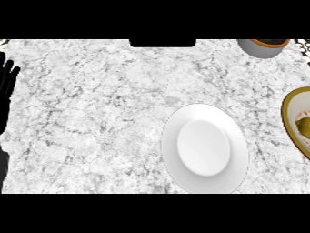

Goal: Pick the lemon from the plate and place it in the bowl

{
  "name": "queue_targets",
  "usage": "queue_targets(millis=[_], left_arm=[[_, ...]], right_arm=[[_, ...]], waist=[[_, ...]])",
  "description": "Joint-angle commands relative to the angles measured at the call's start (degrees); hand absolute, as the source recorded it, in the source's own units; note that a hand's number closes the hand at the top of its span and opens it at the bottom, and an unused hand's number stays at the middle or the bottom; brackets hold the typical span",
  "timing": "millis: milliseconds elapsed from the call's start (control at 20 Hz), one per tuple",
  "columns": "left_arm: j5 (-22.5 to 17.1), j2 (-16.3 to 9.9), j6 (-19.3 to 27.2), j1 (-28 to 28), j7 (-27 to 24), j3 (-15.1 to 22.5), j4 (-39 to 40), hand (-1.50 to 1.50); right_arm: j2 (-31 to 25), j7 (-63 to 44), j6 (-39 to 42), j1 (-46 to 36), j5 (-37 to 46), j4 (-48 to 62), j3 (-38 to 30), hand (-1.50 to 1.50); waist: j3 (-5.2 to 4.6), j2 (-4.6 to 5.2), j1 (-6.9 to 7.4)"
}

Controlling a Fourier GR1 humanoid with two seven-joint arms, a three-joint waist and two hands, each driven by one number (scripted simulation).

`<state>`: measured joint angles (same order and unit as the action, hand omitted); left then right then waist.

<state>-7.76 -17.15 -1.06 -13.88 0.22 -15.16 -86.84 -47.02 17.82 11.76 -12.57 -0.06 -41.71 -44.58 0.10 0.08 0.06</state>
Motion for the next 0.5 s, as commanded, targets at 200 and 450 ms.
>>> queue_targets(millis=[200,450], left_arm=[[1.31,1.96,1.4,-0.46,0.28,1.79,-0.12,0.0],[-0.39,0.13,-0.15,-0.23,0.87,0.04,-0.47,0.0]], right_arm=[[-11.23,12.03,10.26,1.92,-3.3,20.62,-6.36,-1.5],[-14.28,17.48,16.02,6.79,-3.68,25.43,-7.88,-1.5]], waist=[[0.25,0.32,0.62],[0.42,0.24,0.41]])
